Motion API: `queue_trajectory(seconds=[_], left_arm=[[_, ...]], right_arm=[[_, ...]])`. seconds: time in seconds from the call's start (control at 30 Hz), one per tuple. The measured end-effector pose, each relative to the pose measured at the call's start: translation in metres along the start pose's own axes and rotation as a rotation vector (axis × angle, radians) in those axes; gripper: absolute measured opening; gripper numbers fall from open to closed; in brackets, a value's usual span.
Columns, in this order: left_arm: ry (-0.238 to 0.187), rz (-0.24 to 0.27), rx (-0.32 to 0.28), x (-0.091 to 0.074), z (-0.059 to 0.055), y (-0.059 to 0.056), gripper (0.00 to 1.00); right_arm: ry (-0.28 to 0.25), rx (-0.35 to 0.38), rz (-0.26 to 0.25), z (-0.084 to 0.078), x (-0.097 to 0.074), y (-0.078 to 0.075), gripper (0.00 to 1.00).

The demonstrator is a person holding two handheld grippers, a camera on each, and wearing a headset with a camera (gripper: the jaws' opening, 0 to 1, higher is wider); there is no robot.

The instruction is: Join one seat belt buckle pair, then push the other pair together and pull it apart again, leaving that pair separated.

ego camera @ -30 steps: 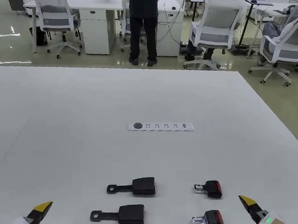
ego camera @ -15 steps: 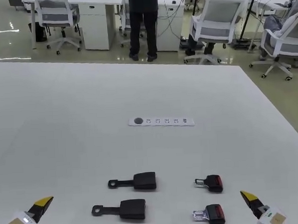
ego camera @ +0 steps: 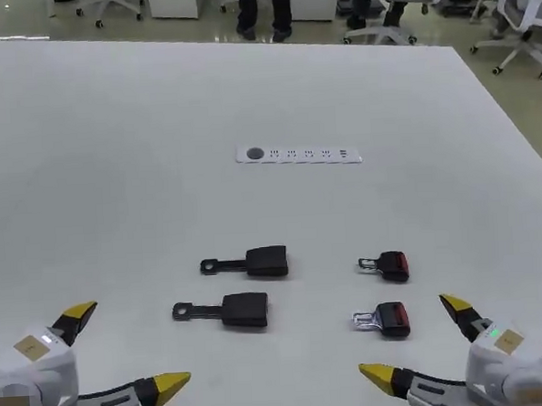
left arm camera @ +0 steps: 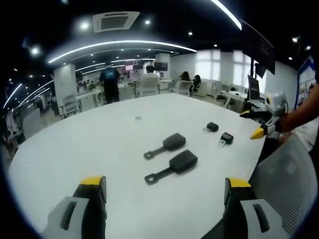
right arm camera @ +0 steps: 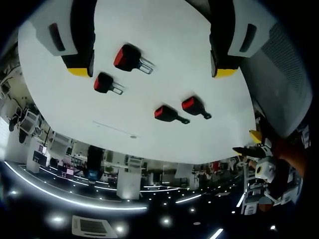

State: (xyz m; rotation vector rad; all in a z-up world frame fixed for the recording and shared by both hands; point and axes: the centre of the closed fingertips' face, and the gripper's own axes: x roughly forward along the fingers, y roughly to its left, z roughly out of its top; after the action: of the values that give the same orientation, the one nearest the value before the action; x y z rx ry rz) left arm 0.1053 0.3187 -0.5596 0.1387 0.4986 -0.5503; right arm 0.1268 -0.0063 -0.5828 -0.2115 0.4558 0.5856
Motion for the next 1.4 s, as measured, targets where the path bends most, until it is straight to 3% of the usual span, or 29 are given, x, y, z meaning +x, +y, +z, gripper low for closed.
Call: queue_trajectory(seconds=[0.27,1.13,1.27,1.33,1.4], left_arm=[[0.004,0.000,-0.005,0.004,-0.003,0.006,1.00],[0.017,-0.042,0.017,0.020,0.001,0.001,1.00],[0.026,-0.064,0.027,0.024,0.003,-0.002,1.00],[0.043,-0.113,0.031,0.027,0.003,-0.009,1.00],[0.065,-0.134,0.071,0.030,0.002,-0.012,1.00]], right_arm=[[0.010,-0.012,0.010,-0.003,0.002,0.001,0.99],[0.025,-0.023,0.002,-0.006,0.003,-0.009,0.98],[0.033,-0.030,0.013,-0.006,0.005,-0.010,0.97],[0.041,-0.033,0.019,-0.008,0.007,-0.011,0.96],[0.050,-0.033,0.030,-0.009,0.010,-0.012,0.96]])
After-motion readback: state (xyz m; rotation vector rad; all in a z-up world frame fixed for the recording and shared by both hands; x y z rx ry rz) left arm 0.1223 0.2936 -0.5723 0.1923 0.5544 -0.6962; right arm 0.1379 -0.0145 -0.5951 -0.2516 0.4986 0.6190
